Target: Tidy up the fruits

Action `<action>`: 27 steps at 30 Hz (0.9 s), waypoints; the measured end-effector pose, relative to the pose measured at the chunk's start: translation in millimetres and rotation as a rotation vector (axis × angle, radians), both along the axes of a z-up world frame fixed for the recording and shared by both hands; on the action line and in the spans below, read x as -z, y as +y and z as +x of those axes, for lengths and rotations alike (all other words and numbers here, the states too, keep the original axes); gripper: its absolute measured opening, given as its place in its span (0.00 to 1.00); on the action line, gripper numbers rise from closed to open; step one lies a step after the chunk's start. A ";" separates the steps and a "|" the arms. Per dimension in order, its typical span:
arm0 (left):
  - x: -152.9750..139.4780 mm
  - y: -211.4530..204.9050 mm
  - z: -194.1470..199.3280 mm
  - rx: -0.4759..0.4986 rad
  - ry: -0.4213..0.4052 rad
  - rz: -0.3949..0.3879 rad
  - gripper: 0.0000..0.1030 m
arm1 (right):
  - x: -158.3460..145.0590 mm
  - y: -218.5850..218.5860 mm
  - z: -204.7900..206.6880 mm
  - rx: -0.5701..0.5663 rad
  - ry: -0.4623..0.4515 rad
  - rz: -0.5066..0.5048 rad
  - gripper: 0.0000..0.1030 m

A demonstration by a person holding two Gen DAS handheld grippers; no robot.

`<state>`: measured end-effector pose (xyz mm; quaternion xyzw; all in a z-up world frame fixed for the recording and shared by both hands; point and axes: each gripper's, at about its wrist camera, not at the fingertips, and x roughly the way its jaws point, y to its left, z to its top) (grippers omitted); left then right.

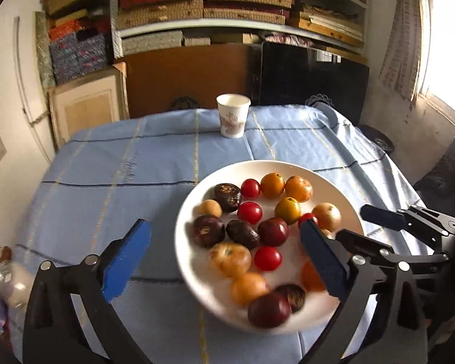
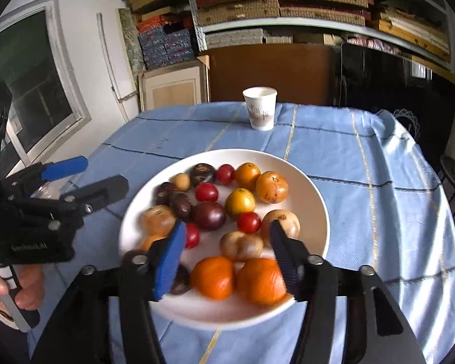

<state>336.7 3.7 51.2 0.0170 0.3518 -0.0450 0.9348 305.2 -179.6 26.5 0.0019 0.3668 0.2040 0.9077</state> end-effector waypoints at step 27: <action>-27.8 3.7 -253.8 -0.086 -0.058 -0.008 0.96 | -45.6 -14.1 -232.9 0.017 -0.106 -0.162 0.96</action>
